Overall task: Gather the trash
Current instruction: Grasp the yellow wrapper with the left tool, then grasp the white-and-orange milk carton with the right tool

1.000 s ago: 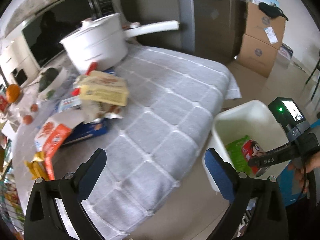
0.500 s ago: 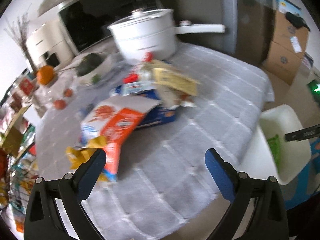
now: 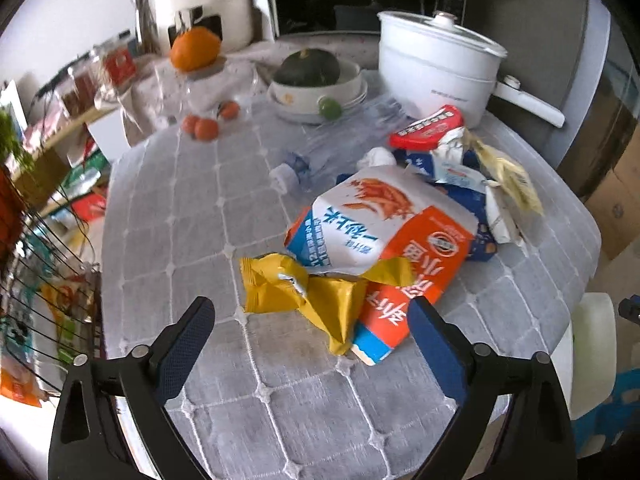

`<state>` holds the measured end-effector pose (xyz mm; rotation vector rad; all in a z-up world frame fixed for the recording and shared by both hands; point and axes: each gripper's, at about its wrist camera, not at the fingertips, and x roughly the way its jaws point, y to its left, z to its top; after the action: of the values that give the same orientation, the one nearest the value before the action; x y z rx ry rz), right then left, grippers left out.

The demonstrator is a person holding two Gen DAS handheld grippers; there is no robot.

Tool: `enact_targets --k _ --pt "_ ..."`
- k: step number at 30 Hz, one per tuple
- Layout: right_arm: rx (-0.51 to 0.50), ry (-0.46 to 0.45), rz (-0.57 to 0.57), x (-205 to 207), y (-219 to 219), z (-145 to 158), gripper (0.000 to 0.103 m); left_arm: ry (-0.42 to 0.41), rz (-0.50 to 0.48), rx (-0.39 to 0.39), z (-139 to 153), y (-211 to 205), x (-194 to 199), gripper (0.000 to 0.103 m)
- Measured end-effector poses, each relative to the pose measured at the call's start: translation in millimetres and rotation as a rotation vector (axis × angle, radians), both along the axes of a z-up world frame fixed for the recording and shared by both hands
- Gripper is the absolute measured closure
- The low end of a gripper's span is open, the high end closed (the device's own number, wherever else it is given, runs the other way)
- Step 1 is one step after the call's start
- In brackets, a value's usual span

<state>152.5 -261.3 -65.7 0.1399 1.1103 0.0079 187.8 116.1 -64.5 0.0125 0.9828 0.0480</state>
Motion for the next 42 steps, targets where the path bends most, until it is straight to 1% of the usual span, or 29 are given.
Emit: enact_targets --k 2,5,7,8,10,11,12,14,15,18,21,24,27,33,37,41,42 --pt "0.002 -0.018 0.032 1 15 5 0.019 0.017 -0.013 -0.018 -8 -1 6 0.013" --pt "0.013 -0.039 0.074 7 37 6 0.019 0.030 -0.032 -0.004 -22 -4 15 0.024" --pt "0.020 -0.043 0.091 11 49 6 0.019 0.047 -0.010 -0.006 -32 0 22 0.039" --pt "0.024 -0.044 0.098 13 57 4 0.019 0.061 0.002 -0.019 -36 2 26 0.043" --pt "0.030 -0.041 0.105 17 67 2 0.019 0.089 0.020 -0.061 -45 8 31 0.057" --pt "0.034 -0.040 0.106 20 71 0 0.019 0.097 0.027 -0.076 -48 10 33 0.062" --pt "0.038 -0.038 0.108 21 76 -1 0.019 0.102 0.034 -0.089 -50 12 35 0.076" --pt "0.044 -0.036 0.114 24 85 -3 0.019 0.095 0.044 -0.095 -49 15 35 0.079" --pt "0.045 -0.035 0.121 25 90 -5 0.019 0.090 0.046 -0.096 -48 17 34 0.083" --pt "0.052 -0.038 0.147 29 108 -11 0.019 0.056 0.038 -0.104 -38 22 30 0.091" --pt "0.074 -0.047 0.177 33 127 -17 0.019 0.002 0.020 -0.104 -21 27 20 0.091" --pt "0.122 -0.057 0.207 36 147 -23 0.019 -0.055 0.000 -0.089 -4 32 6 0.091" --pt "0.157 -0.066 0.232 40 167 -29 0.019 -0.082 -0.010 -0.074 7 38 -7 0.091" --pt "0.251 -0.103 0.287 52 207 -40 0.020 -0.097 -0.011 -0.058 14 51 -27 0.091" --pt "0.294 -0.117 0.301 62 232 -51 0.026 -0.101 -0.002 -0.062 16 59 -34 0.091" --pt "0.343 -0.141 0.278 68 244 -56 0.030 -0.106 0.002 -0.079 19 65 -38 0.091" --pt "0.356 -0.151 0.272 69 244 -56 0.034 -0.109 0.003 -0.082 20 66 -38 0.091"
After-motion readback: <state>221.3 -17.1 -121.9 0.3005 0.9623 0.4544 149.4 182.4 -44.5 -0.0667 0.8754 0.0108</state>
